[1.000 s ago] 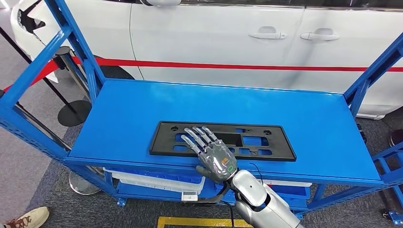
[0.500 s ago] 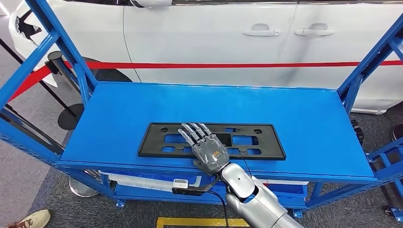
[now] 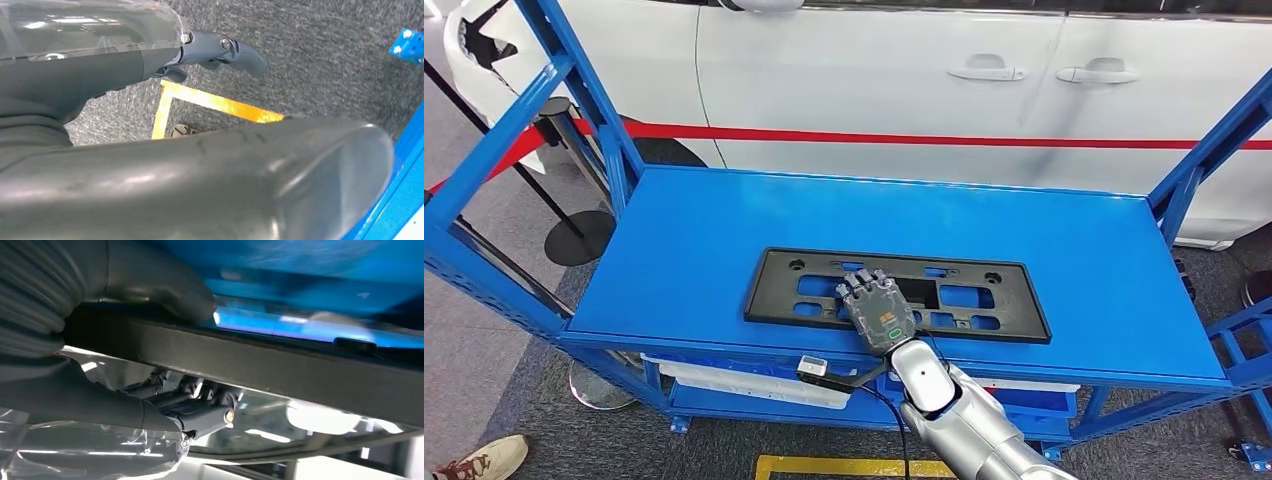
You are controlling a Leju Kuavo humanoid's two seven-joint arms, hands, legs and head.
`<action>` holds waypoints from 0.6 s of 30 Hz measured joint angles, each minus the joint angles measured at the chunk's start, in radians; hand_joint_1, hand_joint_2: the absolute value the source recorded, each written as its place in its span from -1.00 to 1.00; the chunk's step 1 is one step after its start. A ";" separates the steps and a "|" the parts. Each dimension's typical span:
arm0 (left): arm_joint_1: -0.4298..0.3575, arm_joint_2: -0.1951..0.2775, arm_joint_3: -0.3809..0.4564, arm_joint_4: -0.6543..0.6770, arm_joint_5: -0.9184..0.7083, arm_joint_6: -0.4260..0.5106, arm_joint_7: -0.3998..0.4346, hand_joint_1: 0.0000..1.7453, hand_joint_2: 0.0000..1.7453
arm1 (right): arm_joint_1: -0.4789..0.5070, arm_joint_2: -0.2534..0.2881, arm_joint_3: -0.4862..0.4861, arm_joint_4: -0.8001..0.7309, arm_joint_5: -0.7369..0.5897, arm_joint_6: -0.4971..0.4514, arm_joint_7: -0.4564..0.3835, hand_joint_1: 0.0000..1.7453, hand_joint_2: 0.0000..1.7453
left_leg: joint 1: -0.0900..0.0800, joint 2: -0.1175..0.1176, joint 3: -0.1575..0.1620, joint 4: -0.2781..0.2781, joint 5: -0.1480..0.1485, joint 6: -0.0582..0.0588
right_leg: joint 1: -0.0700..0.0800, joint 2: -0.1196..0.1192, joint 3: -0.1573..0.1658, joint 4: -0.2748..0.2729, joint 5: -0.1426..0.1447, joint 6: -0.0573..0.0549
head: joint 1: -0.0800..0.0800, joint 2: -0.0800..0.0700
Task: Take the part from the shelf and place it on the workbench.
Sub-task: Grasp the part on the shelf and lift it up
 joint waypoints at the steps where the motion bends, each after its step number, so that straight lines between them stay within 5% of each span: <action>1: 0.000 0.000 0.001 0.000 -0.003 -0.001 -0.002 -1.00 -1.00 | -0.001 0.000 -0.008 0.005 0.002 -0.006 0.010 0.94 1.00 | 0.000 0.000 0.001 0.000 -0.001 -0.001 | 0.002 -0.001 0.033 -0.070 0.032 -0.006 | 0.000 0.000; 3: 0.000 0.000 0.002 0.000 -0.009 -0.004 -0.005 -1.00 -1.00 | -0.004 0.000 -0.024 0.011 0.004 -0.015 0.021 0.93 1.00 | -0.002 0.000 0.002 0.001 -0.003 -0.008 | 0.009 -0.003 0.082 -0.172 0.065 -0.016 | 0.000 0.000; 8: -0.001 0.004 0.010 0.000 -0.020 -0.011 -0.010 -1.00 -1.00 | 0.000 -0.002 -0.057 0.021 0.004 -0.032 0.041 0.93 1.00 | -0.002 0.001 0.003 0.013 -0.018 -0.034 | 0.009 -0.002 0.101 -0.209 0.073 -0.032 | -0.001 0.000; 13: 0.003 0.005 0.014 0.000 -0.037 -0.020 -0.052 -1.00 -1.00 | 0.014 -0.003 -0.074 0.023 0.006 -0.036 0.040 0.94 1.00 | 0.001 0.001 -0.112 0.274 -0.139 -0.044 | 0.010 -0.003 0.108 -0.214 0.074 -0.043 | -0.002 0.000; 15: 0.005 0.006 0.015 0.000 -0.044 -0.027 -0.087 -1.00 -1.00 | 0.018 -0.003 -0.080 0.023 0.006 -0.036 0.037 0.96 1.00 | 0.001 0.001 -0.100 0.248 -0.104 -0.044 | 0.011 -0.002 0.111 -0.212 0.072 -0.043 | -0.002 0.000; 18: 0.004 0.007 0.015 0.000 -0.053 -0.031 -0.124 -1.00 -1.00 | 0.021 -0.004 -0.097 0.021 0.006 -0.037 0.034 0.96 1.00 | 0.000 0.000 -0.009 0.056 -0.016 -0.037 | 0.013 -0.001 0.111 -0.203 0.066 -0.036 | -0.002 0.000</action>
